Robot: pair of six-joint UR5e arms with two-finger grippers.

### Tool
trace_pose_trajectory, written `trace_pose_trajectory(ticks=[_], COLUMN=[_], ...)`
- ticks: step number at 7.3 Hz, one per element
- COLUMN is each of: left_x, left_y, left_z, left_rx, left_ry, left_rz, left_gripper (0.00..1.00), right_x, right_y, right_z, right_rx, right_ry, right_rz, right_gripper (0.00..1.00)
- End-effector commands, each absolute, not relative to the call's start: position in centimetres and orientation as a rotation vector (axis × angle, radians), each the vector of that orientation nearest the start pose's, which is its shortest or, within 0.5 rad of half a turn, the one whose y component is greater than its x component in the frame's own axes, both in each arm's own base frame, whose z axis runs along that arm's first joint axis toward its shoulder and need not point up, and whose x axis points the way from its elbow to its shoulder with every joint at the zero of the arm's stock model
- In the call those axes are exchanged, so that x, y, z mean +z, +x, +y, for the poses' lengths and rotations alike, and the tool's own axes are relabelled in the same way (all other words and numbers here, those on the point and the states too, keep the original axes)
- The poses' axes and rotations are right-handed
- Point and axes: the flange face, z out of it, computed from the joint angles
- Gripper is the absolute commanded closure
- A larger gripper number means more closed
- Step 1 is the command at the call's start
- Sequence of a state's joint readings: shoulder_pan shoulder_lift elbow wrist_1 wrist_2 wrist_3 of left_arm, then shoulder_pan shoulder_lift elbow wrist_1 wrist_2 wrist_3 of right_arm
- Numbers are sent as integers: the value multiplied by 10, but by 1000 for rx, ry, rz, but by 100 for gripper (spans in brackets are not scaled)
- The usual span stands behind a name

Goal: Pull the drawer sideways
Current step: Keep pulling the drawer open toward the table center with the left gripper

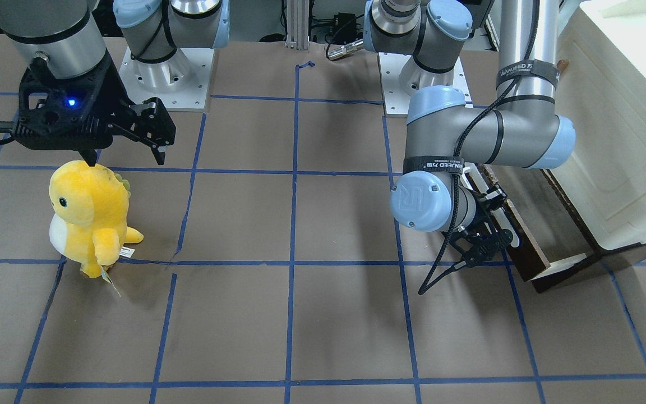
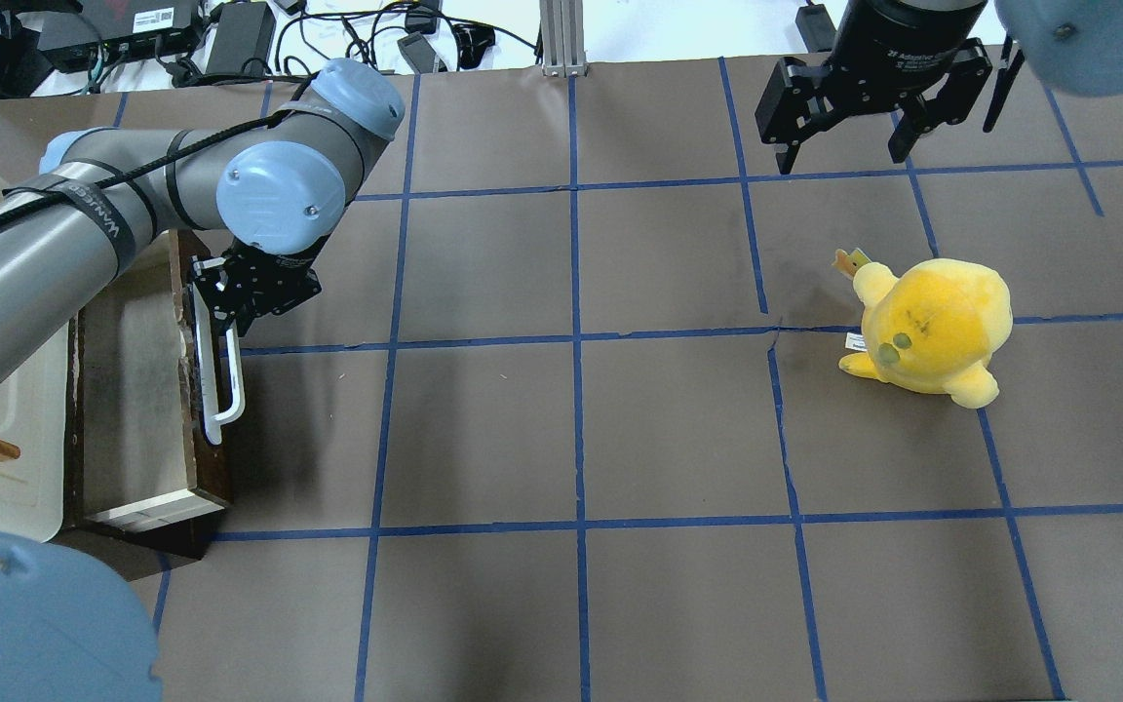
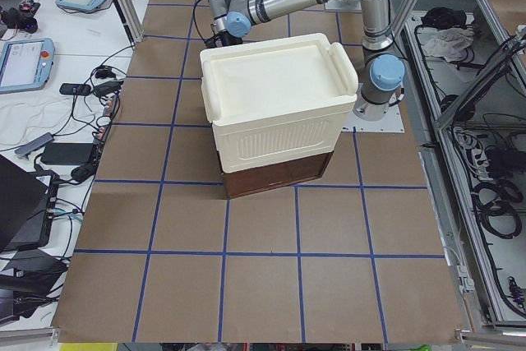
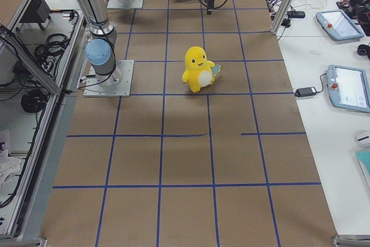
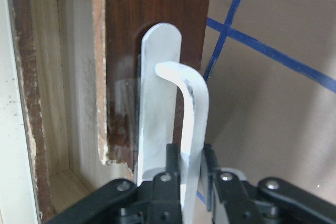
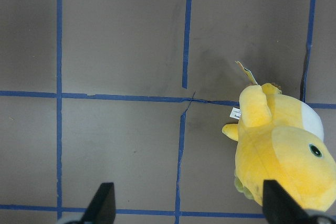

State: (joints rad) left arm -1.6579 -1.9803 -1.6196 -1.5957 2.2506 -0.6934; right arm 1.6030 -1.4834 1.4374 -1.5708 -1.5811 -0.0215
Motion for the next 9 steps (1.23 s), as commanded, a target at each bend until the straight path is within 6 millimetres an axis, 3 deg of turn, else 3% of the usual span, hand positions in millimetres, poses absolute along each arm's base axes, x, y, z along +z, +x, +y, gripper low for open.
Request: trace_pose_trajectory(ticks=[1, 9], left_x=[264, 260], left_y=[-127, -146], left_z=[-565, -571], left_rx=[214, 196], left_ry=[-516, -521], left_rz=[2292, 2306], left_gripper=[100, 100], right_x=[509, 509], right_y=[149, 149], right_z=[-529, -529], right_rx=[-73, -73], right_ry=[-84, -84], right_rz=[3150, 3149], right_gripper=[0, 0])
